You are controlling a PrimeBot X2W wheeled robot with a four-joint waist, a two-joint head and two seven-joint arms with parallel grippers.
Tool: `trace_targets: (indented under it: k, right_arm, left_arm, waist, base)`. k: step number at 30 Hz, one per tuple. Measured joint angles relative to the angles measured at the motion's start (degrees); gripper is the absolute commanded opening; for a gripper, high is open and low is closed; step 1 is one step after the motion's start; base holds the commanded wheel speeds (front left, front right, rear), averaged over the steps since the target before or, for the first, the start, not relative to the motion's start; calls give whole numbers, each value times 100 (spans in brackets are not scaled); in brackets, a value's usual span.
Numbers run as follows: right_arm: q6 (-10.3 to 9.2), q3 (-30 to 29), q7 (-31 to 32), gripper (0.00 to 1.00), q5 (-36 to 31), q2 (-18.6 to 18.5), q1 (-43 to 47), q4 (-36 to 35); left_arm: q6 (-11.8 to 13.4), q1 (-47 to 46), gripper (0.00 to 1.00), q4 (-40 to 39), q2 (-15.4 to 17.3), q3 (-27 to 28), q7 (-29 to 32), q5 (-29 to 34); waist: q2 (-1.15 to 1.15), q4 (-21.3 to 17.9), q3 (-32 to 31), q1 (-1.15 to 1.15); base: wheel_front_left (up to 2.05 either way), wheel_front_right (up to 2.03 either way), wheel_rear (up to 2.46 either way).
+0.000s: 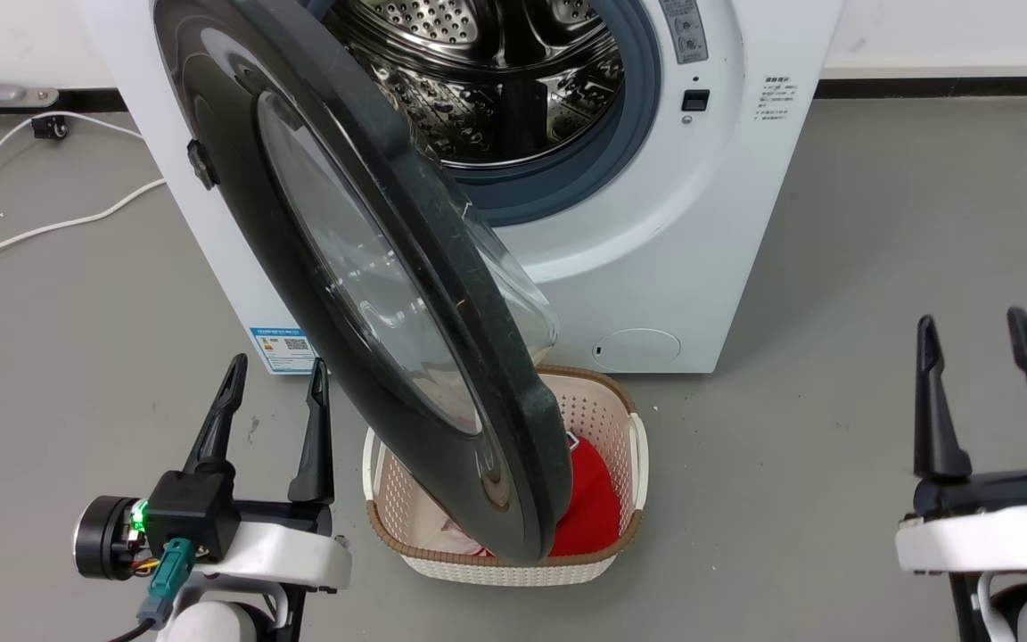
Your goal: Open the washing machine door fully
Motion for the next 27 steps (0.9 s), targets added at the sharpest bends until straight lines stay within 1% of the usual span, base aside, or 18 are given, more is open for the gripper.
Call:
trace_targets:
  k: [1,4,10,22,23,24,25,26,27]
  right_arm:
    - [0,41,18,100,-23,3,66,-35]
    - [0,132,45,100,198,5,222,15]
    - [0,125,51,100,476,9,392,310]
    - [0,149,-18,100,524,9,344,516]
    - [0,151,-19,100,532,9,335,530]
    - [0,156,-20,100,538,9,329,548]
    - [0,157,-21,100,544,9,327,558]
    - [0,159,-22,100,563,9,326,572]
    - [0,157,-22,100,578,9,322,590]
  left_arm:
    - [-2,3,100,-3,1,5,0,2]
    - [-14,10,100,-7,3,7,0,16]
    - [-24,61,100,-18,10,10,-1,48]
    - [-49,61,100,-23,8,15,-1,47]
    - [-49,60,85,-23,8,14,-1,46]
    - [-49,60,48,-27,8,19,0,41]
    - [-49,60,20,-35,8,20,0,40]
    - [-49,60,0,-38,8,20,0,37]
    - [-49,60,0,-38,8,16,0,27]
  waist:
    - [0,-1,-8,0]
    - [0,-2,-33,0]
    - [0,-13,-41,0]
    - [0,-46,36,0]
    - [0,-47,39,0]
    - [0,-48,38,1]
    - [0,-49,42,0]
    - [0,-47,45,0]
    - [0,-46,50,0]
  base:
    - [0,0,0]
    - [0,0,0]
    - [0,0,0]
    - [0,0,0]
    - [0,0,0]
    - [0,0,0]
    - [0,0,0]
    - [0,0,0]
    - [0,0,0]
